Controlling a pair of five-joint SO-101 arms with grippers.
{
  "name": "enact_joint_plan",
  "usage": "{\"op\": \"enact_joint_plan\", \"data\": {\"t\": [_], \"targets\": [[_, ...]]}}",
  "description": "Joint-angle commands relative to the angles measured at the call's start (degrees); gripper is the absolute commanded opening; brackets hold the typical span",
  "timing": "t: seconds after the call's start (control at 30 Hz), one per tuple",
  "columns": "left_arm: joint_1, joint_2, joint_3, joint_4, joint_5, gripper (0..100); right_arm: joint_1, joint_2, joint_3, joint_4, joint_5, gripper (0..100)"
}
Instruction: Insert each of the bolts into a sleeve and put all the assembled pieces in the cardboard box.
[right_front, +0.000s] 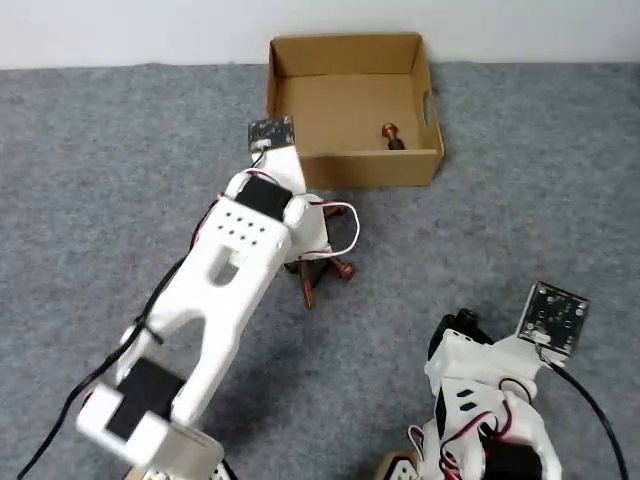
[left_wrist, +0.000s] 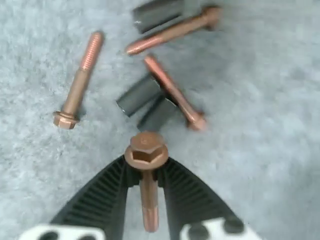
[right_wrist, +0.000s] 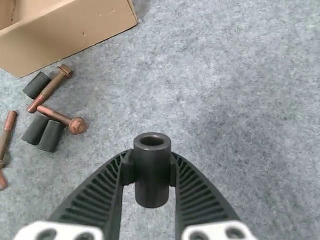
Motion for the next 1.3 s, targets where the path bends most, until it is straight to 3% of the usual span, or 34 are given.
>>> {"op": "enact_joint_plan", "data": {"t": [0.0,0.13,0.3,0.63,0.87,0.97,1.13,1.27], "targets": [[0.62,-10.55,2.42,0.53,-3.87,0,-1.89,-0.84,-1.32,-0.57,0.79,0.7],[0.26,-21.36,9.98,-3.52,-7.91,0,-6.11,-0.75,-1.93,-0.13,0.79,0.7],[0.18,-36.04,23.34,-14.07,-11.96,0,-11.38,-0.75,-2.02,-0.13,0.79,0.8],[0.26,-63.12,49.01,-28.92,-11.96,0,-21.93,-0.57,-1.67,-0.92,0.97,0.8],[0.62,-81.76,62.73,-36.31,-12.13,0,-25.19,-0.57,0.00,-5.85,8.62,0.8],[0.70,-89.93,68.53,-39.21,-12.31,0,-31.16,-0.66,2.37,-7.52,11.52,0.8],[1.93,-103.30,78.37,-43.43,-18.99,0,-43.56,-0.57,4.84,-14.73,16.00,0.8],[4.84,-105.14,78.99,-43.43,-17.93,0,-46.02,-0.57,8.79,-20.53,23.12,0.8]]}}
